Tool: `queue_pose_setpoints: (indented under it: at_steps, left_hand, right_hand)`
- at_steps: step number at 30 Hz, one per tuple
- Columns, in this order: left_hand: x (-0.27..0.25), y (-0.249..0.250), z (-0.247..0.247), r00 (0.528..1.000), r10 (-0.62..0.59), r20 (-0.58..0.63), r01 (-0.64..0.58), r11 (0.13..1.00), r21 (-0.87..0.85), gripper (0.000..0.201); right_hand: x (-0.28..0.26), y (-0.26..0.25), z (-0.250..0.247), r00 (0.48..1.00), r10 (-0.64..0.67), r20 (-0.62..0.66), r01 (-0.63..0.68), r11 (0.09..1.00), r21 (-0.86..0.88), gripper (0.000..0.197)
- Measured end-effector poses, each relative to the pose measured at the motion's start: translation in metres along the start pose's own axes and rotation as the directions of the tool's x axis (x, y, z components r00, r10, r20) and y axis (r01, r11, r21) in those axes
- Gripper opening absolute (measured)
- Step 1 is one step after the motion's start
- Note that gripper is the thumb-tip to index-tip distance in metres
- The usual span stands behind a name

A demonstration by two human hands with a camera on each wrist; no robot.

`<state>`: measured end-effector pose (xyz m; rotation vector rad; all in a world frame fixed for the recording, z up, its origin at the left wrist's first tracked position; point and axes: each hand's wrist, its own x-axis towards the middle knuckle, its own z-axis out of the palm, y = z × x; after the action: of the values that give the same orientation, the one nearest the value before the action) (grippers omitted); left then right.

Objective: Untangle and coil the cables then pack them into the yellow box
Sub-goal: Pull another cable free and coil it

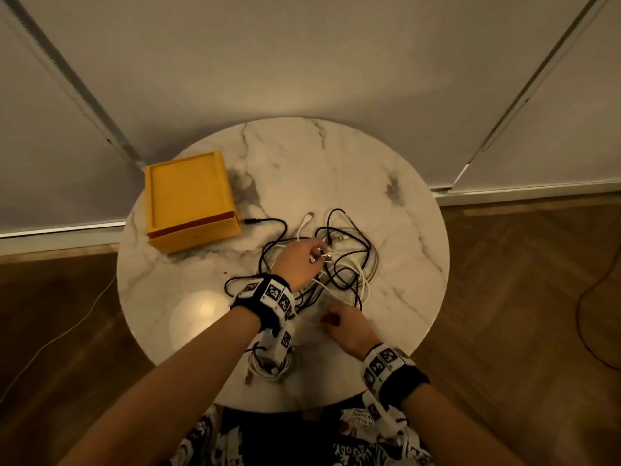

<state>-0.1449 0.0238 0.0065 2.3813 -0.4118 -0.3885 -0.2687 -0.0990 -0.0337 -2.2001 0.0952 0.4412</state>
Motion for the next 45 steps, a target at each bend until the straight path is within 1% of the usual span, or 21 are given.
queue_pose_setpoints:
  at_steps: [4,7,9,11,14,16,18,20,21,22,24,27,29,30,32,33,35,38,40,43,45]
  left_hand:
    - [0.049,0.0,-0.003,0.997,-0.077,0.011,0.078,0.995,-0.068,0.028]
    - [0.083,-0.011,-0.014,0.998,-0.065,-0.023,0.067,0.993,0.101,0.025]
    - [0.096,-0.021,-0.018,0.99,-0.045,0.13,-0.001,0.944,0.329,0.021]
    - [0.099,-0.031,-0.02,0.958,-0.037,0.285,-0.128,0.833,0.538,0.016]
    - [0.101,-0.039,-0.026,0.921,0.057,0.386,-0.323,0.666,0.673,0.012]
    - [0.103,-0.037,-0.031,0.878,0.084,0.472,-0.445,0.51,0.736,0.016]
    - [0.102,-0.035,-0.039,0.813,0.087,0.576,-0.568,0.339,0.75,0.021]
    - [0.099,-0.027,-0.053,0.754,0.125,0.644,-0.654,0.226,0.722,0.021]
    - [0.097,-0.022,-0.064,0.749,0.163,0.642,-0.662,0.225,0.715,0.019]
    - [0.094,-0.015,-0.076,0.758,0.201,0.621,-0.652,0.269,0.709,0.018]
    - [0.088,0.0,-0.105,0.804,0.227,0.549,-0.587,0.447,0.674,0.016]
    - [0.068,0.022,-0.14,0.866,0.195,0.46,-0.429,0.762,0.485,0.014]
    - [0.05,0.036,-0.153,0.882,0.179,0.436,-0.326,0.9,0.289,0.021]
    - [0.042,0.044,-0.157,0.886,0.181,0.426,-0.29,0.934,0.208,0.024]
    - [0.027,0.059,-0.162,0.894,0.209,0.397,-0.273,0.955,0.112,0.029]
    - [0.021,0.066,-0.165,0.9,0.236,0.366,-0.284,0.955,0.081,0.03]
    - [0.011,0.081,-0.17,0.921,0.282,0.267,-0.285,0.958,-0.029,0.03]
    - [0.003,0.102,-0.188,0.953,0.302,0.03,-0.283,0.919,-0.276,0.029]
    - [0.0,0.111,-0.206,0.945,0.305,-0.116,-0.325,0.847,-0.422,0.028]
    - [-0.002,0.115,-0.233,0.923,0.265,-0.28,-0.383,0.705,-0.597,0.029]
    - [-0.004,0.109,-0.245,0.912,0.215,-0.349,-0.398,0.665,-0.632,0.029]
  right_hand:
    - [0.002,0.007,-0.001,1.0,0.008,0.008,-0.008,0.999,0.042,0.017]
    - [0.005,0.012,0.0,1.0,0.008,-0.006,-0.008,0.999,0.049,0.017]
    - [0.006,0.014,-0.001,1.0,0.004,-0.01,-0.003,0.999,0.051,0.014]
    - [0.006,0.016,-0.003,1.0,-0.004,-0.012,0.005,0.998,0.065,0.016]
    - [0.008,0.02,-0.003,1.0,-0.009,-0.005,0.009,0.997,0.083,0.016]
    - [0.01,0.022,-0.002,1.0,-0.002,-0.006,0.003,0.998,0.068,0.013]
    - [0.011,0.023,-0.002,1.0,-0.009,0.003,0.009,0.998,0.06,0.013]
    - [0.012,0.023,-0.003,1.0,0.0,0.022,-0.002,0.996,0.091,0.013]
    - [0.012,0.021,-0.004,0.999,0.014,0.032,-0.018,0.991,0.134,0.013]
    - [0.012,0.019,-0.006,0.999,0.029,0.033,-0.035,0.979,0.199,0.015]
    - [0.012,0.01,-0.01,0.999,0.045,-0.02,-0.034,0.933,0.359,0.025]
    - [0.016,-0.015,-0.029,0.979,0.032,-0.201,0.073,0.867,0.493,0.028]
    - [0.021,-0.039,-0.047,0.926,-0.011,-0.378,0.202,0.859,0.47,0.02]
    - [0.024,-0.05,-0.057,0.881,-0.054,-0.469,0.28,0.861,0.426,0.016]
    - [0.029,-0.072,-0.076,0.803,-0.169,-0.571,0.393,0.871,0.295,0.019]
    - [0.035,-0.081,-0.083,0.795,-0.214,-0.568,0.404,0.885,0.231,0.027]
    - [0.049,-0.09,-0.091,0.842,-0.225,-0.49,0.341,0.926,0.161,0.035]
    - [0.064,-0.09,-0.092,0.919,-0.161,-0.361,0.235,0.957,0.169,0.007]
    - [0.073,-0.076,-0.088,0.942,-0.118,-0.313,0.16,0.98,0.114,0.021]
    - [0.075,-0.055,-0.09,0.948,-0.018,-0.317,0.046,0.996,0.082,0.047]
    - [0.073,-0.047,-0.097,0.952,0.002,-0.305,0.021,0.997,0.07,0.038]
